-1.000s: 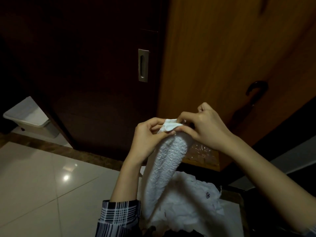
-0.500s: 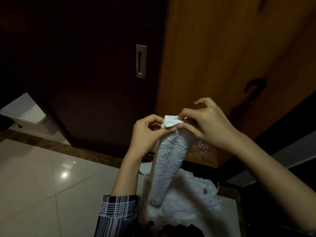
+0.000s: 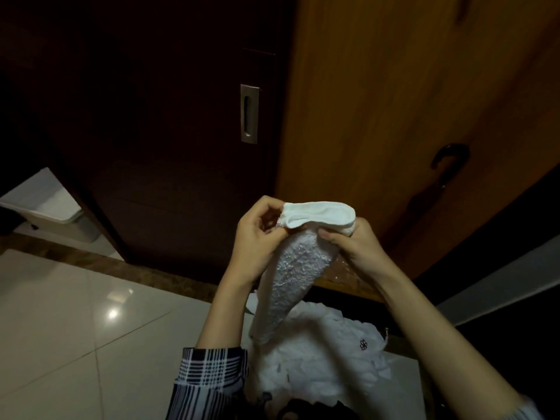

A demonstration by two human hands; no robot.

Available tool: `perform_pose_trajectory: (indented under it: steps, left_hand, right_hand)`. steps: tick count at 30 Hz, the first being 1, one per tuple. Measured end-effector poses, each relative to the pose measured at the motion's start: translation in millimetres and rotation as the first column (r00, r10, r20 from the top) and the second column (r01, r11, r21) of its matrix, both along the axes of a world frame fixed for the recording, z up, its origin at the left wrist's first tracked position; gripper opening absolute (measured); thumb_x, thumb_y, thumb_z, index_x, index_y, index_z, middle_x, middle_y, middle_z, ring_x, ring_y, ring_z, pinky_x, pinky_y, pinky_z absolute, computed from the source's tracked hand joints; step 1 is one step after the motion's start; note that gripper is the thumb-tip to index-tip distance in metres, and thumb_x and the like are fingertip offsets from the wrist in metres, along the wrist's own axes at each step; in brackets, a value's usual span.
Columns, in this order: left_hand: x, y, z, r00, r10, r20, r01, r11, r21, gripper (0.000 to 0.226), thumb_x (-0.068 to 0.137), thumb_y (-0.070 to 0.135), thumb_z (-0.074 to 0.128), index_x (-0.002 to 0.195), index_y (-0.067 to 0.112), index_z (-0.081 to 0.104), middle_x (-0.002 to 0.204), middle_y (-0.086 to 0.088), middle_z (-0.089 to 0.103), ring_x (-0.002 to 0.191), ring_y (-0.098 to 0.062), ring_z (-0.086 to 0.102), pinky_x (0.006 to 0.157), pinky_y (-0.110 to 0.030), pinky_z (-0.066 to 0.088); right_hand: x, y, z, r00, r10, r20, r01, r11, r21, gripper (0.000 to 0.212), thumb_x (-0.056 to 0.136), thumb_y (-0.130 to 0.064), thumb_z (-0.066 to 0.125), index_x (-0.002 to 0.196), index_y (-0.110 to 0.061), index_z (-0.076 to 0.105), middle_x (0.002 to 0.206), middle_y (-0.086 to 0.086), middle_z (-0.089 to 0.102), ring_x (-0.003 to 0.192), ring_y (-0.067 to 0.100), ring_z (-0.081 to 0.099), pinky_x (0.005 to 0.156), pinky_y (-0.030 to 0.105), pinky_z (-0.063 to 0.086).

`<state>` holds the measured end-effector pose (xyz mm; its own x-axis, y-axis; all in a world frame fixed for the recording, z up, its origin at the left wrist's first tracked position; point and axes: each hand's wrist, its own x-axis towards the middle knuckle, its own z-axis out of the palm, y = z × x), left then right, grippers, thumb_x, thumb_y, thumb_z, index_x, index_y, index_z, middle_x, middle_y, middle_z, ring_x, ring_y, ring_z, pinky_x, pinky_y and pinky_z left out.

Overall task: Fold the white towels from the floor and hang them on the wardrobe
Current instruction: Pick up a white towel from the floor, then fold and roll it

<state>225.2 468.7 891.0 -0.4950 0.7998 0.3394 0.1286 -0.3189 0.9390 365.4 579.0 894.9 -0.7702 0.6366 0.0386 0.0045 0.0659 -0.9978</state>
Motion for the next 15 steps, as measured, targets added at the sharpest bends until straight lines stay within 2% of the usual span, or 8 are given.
perform_pose_trajectory:
  steps: [2, 4, 6, 9, 12, 15]
  left_hand:
    - [-5.9, -3.6, -0.8, 1.0, 0.006, -0.01, -0.006, 1.0, 0.001, 0.029, 0.071, 0.012, 0.08, 0.09, 0.022, 0.06, 0.083, 0.015, 0.067, 0.076, 0.0, 0.06, 0.067, -0.012, 0.048]
    - [-14.3, -8.3, -2.4, 0.999, -0.051, 0.014, 0.051, 0.999, -0.011, 0.047, 0.06, 0.029, 0.081, 0.099, 0.024, 0.056, 0.091, 0.02, 0.067, 0.085, 0.0, 0.062, 0.07, -0.013, 0.049]
    - [-21.1, -14.1, -5.8, 0.983, -0.174, 0.054, 0.178, 0.981, -0.071, 0.068, 0.051, 0.04, 0.083, 0.109, 0.024, 0.052, 0.1, 0.025, 0.067, 0.097, 0.004, 0.062, 0.076, -0.013, 0.049]
    - [-20.0, -22.2, -8.0, 0.932, -0.342, 0.116, 0.359, 0.913, -0.193, 0.074, 0.045, 0.058, 0.085, 0.109, 0.031, 0.061, 0.103, 0.028, 0.068, 0.102, 0.006, 0.062, 0.081, -0.012, 0.048]
    - [-14.0, -28.0, -7.8, 0.902, -0.379, 0.209, 0.416, 0.891, -0.183, 0.076, 0.049, 0.062, 0.082, 0.111, 0.03, 0.054, 0.102, 0.031, 0.067, 0.101, 0.009, 0.061, 0.082, -0.008, 0.046]
    - [-14.5, -30.3, -7.6, 0.884, -0.389, 0.26, 0.441, 0.879, -0.182, 0.075, 0.054, 0.058, 0.082, 0.113, 0.024, 0.051, 0.106, 0.024, 0.068, 0.104, 0.003, 0.062, 0.083, -0.012, 0.047]
  right_hand:
    - [-7.1, -2.7, 6.5, 0.999, -0.014, -0.034, 0.014, 1.0, 0.014, 0.037, 0.076, 0.004, 0.063, 0.111, -0.009, 0.06, 0.079, -0.019, 0.072, 0.081, -0.003, 0.067, 0.071, 0.011, 0.049]
    - [-14.1, -4.6, 17.9, 0.998, 0.002, -0.068, -0.001, 1.0, 0.01, 0.028, 0.074, 0.0, 0.062, 0.099, -0.012, 0.063, 0.076, -0.016, 0.072, 0.076, -0.002, 0.068, 0.068, 0.012, 0.05]
    - [-21.4, -4.7, 29.7, 0.995, 0.027, -0.093, -0.031, 0.999, -0.043, 0.024, 0.071, -0.009, 0.064, 0.094, -0.01, 0.064, 0.077, -0.009, 0.073, 0.075, 0.004, 0.068, 0.067, 0.016, 0.052]
    - [-32.7, -4.5, 51.5, 0.99, 0.11, -0.092, -0.122, 0.984, -0.13, 0.02, 0.076, -0.011, 0.072, 0.094, -0.01, 0.065, 0.083, -0.001, 0.074, 0.081, 0.014, 0.07, 0.073, 0.026, 0.057]
    - [-43.6, -0.1, 72.4, 0.987, 0.149, -0.061, -0.159, 0.96, -0.23, 0.024, 0.08, -0.021, 0.069, 0.1, -0.009, 0.065, 0.094, 0.004, 0.073, 0.094, 0.02, 0.07, 0.082, 0.032, 0.057]
    - [-53.4, 10.8, 87.6, 0.984, 0.18, -0.009, -0.172, 0.925, -0.34, 0.035, 0.078, -0.027, 0.07, 0.108, -0.009, 0.064, 0.106, 0.007, 0.07, 0.106, 0.024, 0.066, 0.087, 0.037, 0.055]
